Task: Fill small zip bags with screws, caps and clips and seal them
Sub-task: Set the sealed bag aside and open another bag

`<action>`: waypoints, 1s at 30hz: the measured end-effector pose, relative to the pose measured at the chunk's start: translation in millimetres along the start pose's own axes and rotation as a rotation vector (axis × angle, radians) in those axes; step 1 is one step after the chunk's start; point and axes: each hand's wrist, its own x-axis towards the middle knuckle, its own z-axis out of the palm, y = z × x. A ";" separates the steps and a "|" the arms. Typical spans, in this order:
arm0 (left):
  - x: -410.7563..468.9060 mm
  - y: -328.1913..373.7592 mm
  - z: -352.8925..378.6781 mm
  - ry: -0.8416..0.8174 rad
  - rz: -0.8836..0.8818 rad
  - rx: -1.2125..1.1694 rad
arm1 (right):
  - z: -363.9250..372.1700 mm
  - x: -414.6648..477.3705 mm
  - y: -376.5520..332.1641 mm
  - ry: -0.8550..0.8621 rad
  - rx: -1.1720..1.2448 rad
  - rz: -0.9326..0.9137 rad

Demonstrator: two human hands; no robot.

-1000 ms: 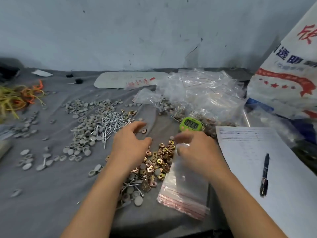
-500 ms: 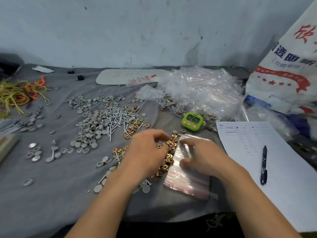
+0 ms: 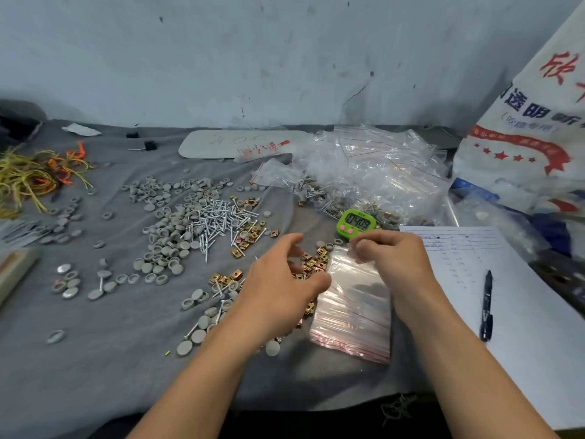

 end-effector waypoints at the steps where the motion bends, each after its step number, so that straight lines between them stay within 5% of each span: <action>1: 0.2 0.4 1.0 -0.041 -0.014 -0.048 | 0.5 -1.1 -3.4 0.005 0.073 0.038; 7: 2.4 0.8 7.5 -0.137 0.038 0.009 | 17.1 -7.8 -12.4 0.099 0.070 0.011; 15: 6.2 1.7 -8.1 0.008 -0.117 -0.359 | 32.0 -9.3 -9.8 0.107 0.071 0.063; 22: 5.7 0.2 -29.2 -0.083 -0.208 -0.466 | 41.2 -2.1 -7.4 0.115 0.274 0.165; 25: 11.2 -11.9 -51.0 0.106 -0.257 -0.546 | 38.2 -4.4 -5.3 0.238 -0.176 -0.026; 30: 17.5 -37.9 -83.3 0.360 -0.294 -0.683 | 52.9 -15.6 -5.6 -0.232 -0.824 -0.147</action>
